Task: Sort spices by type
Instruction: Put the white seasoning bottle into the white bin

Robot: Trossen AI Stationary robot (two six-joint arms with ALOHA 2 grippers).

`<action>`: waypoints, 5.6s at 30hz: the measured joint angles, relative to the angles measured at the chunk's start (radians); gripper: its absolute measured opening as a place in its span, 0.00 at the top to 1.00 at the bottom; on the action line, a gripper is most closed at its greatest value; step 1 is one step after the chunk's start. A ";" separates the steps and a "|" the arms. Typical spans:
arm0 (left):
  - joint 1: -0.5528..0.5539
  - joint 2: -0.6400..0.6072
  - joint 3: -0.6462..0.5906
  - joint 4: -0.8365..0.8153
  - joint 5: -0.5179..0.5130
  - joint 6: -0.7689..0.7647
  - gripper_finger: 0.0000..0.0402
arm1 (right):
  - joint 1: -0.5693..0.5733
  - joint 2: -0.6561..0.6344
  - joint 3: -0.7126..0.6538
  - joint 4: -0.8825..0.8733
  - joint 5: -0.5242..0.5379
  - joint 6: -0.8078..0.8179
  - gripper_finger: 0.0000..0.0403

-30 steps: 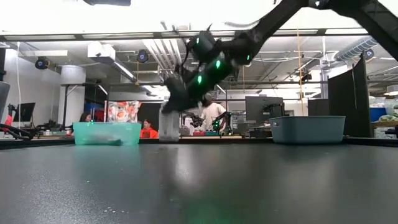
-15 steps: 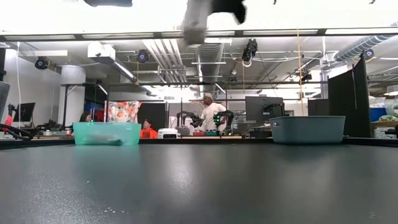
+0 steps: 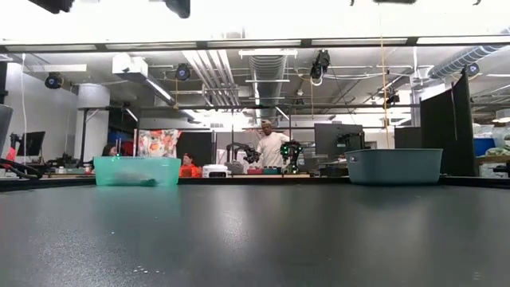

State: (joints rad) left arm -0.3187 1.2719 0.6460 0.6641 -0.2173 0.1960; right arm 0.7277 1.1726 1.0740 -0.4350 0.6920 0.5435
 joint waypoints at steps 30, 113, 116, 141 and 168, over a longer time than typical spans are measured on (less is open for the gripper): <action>0.003 0.772 0.630 0.156 0.096 -0.054 0.22 | 0.110 0.080 0.131 -0.240 0.038 -0.017 0.53; -0.048 1.010 1.027 -0.127 -0.185 -0.075 0.45 | 0.033 0.514 0.819 -1.128 -0.309 0.162 0.51; -0.049 1.007 1.029 -0.125 -0.185 -0.075 0.44 | 0.033 0.514 0.819 -1.128 -0.310 0.161 0.51; -0.115 0.948 1.029 -0.221 -0.328 -0.062 0.42 | 0.440 0.144 0.489 -1.137 -0.626 0.846 0.51; -0.218 0.695 1.028 -0.552 -0.593 0.059 0.42 | 0.551 0.295 0.223 -0.854 -0.533 0.903 0.51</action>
State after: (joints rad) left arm -0.5372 1.9668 1.6737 0.1117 -0.8104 0.2555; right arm 1.2785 1.4678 1.2972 -1.2889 0.1589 1.4467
